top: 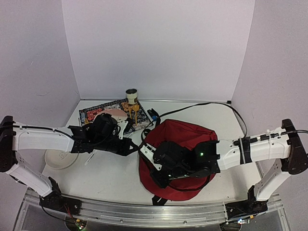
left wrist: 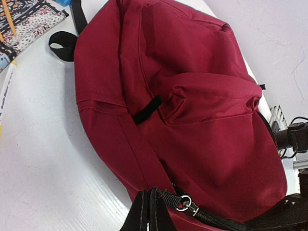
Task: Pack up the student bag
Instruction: Zip the largest pocket of the bag in the student bag, then pick up the student bag from the center of the board.
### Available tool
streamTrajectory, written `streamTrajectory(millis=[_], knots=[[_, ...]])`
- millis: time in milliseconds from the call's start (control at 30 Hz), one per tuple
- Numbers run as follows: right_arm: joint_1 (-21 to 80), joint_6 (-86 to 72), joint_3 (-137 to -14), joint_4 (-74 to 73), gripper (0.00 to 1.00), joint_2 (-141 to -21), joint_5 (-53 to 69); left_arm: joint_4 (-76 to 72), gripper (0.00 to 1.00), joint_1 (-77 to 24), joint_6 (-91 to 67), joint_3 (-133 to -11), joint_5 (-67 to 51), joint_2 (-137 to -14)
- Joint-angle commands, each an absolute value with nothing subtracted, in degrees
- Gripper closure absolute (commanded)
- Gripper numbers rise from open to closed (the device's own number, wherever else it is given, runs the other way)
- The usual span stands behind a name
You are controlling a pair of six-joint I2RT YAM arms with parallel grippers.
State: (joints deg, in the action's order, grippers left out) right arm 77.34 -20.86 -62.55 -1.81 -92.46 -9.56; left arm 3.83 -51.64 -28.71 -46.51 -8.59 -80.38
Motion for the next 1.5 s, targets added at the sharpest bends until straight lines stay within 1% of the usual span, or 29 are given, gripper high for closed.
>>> streamTrajectory(millis=[0, 233, 367, 567, 700, 833, 900, 967, 1000, 1100, 1167, 1233, 1267, 1300, 1333, 1400, 1467], knots=[[80.12, -19.10, -59.69, -9.29, 1.00, -86.74, -1.86, 4.39, 1.00, -47.51, -25.63, -53.94, -2.47, -84.31], [80.42, -16.02, -56.80, -9.62, 1.00, -81.30, 2.67, 5.21, 1.00, -45.59, -22.85, -61.21, -3.84, -94.62], [80.42, -14.65, -55.06, -10.28, 1.00, -76.77, 2.79, 5.27, 1.00, -43.48, -22.85, -63.55, -4.91, -100.68], [80.42, -15.10, -50.98, -10.37, 1.00, -68.20, 1.77, 4.73, 1.00, -41.56, -21.70, -67.88, -6.73, -105.41], [80.42, -14.52, -49.34, -10.09, 1.00, -64.99, 4.05, 4.57, 1.00, -40.90, -21.34, -71.79, -6.19, -108.82], [80.41, -14.51, -48.46, -9.28, 1.00, -65.28, 3.69, 4.31, 1.00, -39.91, -22.21, -75.67, -4.27, -111.98], [80.25, -15.82, -49.25, -9.23, 0.99, -66.64, 1.05, 4.19, 1.00, -40.13, -22.19, -77.32, -8.43, -112.36], [79.85, -16.84, -51.02, -9.12, 0.95, -68.41, -1.78, 3.96, 1.00, -41.12, -22.02, -77.77, -11.60, -111.62], [79.64, -17.48, -51.89, -9.00, 0.90, -69.22, -2.68, 3.84, 1.00, -41.90, -21.66, -77.13, -12.21, -110.93], [78.39, -18.25, -54.26, -8.71, 0.89, -71.40, -4.48, 1.86, 1.00, -43.60, -22.04, -73.41, -13.92, -107.82], [76.86, -19.13, -55.09, -8.35, 0.89, -72.24, -5.13, 0.98, 1.00, -43.62, -23.03, -70.51, -11.56, -106.86], [75.06, -19.32, -55.97, -7.43, 0.89, -73.65, -3.16, 0.88, 1.00, -43.62, -23.46, -69.16, -10.25, -106.69], [74.53, -19.33, -56.44, -6.95, 0.87, -74.37, -2.39, 0.86, 1.00, -43.65, -23.64, -68.70, -10.52, -106.78], [74.19, -19.64, -56.99, -6.85, 0.79, -75.09, -2.63, 0.75, 1.00, -43.70, -23.80, -68.56, -10.99, -106.89], [73.75, -20.10, -57.46, -6.85, 0.67, -75.74, -3.25, 0.63, 1.00, -43.77, -23.91, -68.45, -11.61, -107.02], [72.18, -20.86, -57.81, -6.87, 0.60, -76.40, -5.03, 0.39, 1.00, -43.90, -23.84, -68.47, -11.08, -107.08], [69.49, -21.61, -57.57, -6.85, 0.51, -76.36, -6.43, 0.35, 0.97, -43.88, -23.68, -68.93, -9.80, -106.62]])
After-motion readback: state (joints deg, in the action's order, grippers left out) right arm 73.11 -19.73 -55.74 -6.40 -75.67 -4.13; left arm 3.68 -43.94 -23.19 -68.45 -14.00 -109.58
